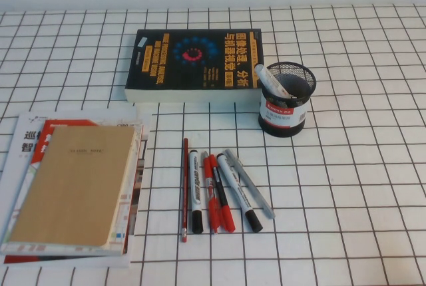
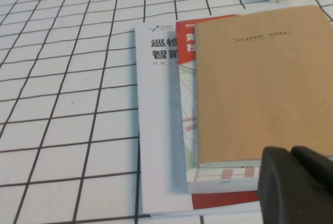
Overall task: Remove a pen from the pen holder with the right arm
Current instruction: 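Take a marker out of the pen holder and lay it on the table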
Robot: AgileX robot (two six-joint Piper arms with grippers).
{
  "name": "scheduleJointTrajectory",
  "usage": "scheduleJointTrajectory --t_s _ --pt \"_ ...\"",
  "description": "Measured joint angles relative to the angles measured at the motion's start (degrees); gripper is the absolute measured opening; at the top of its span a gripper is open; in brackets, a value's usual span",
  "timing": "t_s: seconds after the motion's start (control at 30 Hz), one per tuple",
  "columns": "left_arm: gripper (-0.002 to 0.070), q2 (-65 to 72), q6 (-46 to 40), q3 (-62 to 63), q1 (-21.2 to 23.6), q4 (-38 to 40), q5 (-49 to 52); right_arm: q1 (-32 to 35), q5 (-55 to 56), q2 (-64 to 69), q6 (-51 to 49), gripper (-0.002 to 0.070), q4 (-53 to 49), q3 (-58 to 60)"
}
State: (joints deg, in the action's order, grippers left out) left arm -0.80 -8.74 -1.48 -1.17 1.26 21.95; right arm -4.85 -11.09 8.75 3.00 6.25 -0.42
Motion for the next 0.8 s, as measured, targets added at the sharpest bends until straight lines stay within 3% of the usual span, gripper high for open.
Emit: scheduleJointTrajectory --t_s 0.2,0.5,0.8 --pt "-0.0004 0.00 0.00 0.00 0.00 0.00 0.00 1.50 -1.53 -8.82 0.00 -0.0015 0.00 1.80" --pt "-0.0004 0.00 0.00 0.00 0.00 0.00 0.00 1.50 -9.20 -9.24 0.00 -0.0015 -0.55 1.83" --pt "-0.0004 0.00 0.00 0.00 0.00 0.00 0.00 1.50 -9.68 -9.24 0.00 -0.0015 -0.55 1.83"
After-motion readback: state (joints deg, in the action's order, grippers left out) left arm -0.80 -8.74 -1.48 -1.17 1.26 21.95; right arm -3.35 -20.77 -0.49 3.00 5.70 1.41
